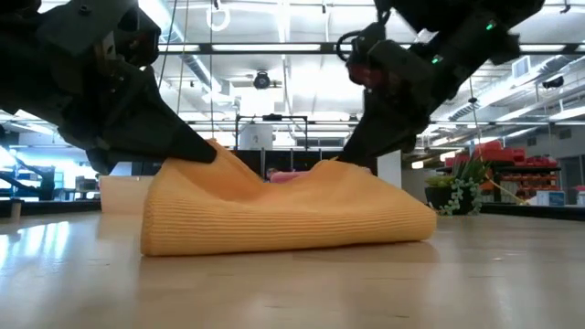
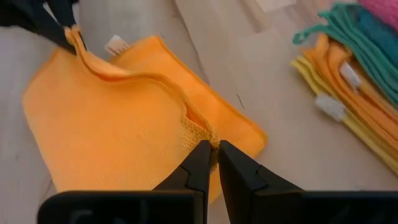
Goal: Fold microfiber towels
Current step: Fold the orange towel
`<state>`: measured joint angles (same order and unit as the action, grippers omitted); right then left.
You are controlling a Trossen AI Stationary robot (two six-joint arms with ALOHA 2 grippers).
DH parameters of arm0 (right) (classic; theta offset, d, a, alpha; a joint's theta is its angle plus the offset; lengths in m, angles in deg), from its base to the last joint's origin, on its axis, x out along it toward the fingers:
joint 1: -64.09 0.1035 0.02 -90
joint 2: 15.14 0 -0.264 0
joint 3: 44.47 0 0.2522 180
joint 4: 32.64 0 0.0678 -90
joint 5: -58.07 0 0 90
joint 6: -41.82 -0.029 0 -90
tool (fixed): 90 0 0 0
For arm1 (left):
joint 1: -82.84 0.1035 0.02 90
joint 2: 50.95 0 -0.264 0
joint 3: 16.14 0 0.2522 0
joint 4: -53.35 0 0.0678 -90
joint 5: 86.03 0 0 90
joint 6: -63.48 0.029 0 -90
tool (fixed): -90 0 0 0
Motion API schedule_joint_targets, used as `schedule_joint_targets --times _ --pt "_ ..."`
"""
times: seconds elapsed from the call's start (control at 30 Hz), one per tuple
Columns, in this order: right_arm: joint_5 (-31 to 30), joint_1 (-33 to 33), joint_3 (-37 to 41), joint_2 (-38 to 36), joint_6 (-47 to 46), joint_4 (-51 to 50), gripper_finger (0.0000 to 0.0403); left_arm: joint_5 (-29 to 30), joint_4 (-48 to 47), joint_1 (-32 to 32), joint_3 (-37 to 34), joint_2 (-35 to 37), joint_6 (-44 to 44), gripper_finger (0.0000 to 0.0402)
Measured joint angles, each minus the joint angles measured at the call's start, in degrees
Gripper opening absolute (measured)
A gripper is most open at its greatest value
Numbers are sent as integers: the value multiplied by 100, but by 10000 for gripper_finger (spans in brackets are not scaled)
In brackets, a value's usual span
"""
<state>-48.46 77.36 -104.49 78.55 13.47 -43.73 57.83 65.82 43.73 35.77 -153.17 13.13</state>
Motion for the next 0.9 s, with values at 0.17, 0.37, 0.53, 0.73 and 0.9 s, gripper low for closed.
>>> schedule_joint_targets --times 0.17,0.37,0.53,0.73,0.9 --pt "346 -333 0 263 221 315 39 2 -70 -26 7 0 1 8" --pt "500 -583 0 400 225 289 39 160 -288 -25 7 -2 -45 6" --pt "527 -610 -2 557 218 321 39 272 -532 74 4 -2 -145 27" --pt "503 -609 2 711 227 410 39 275 -791 133 4 -2 -180 73" --pt "481 -611 0 708 305 553 39 278 -824 117 4 -2 -194 106"
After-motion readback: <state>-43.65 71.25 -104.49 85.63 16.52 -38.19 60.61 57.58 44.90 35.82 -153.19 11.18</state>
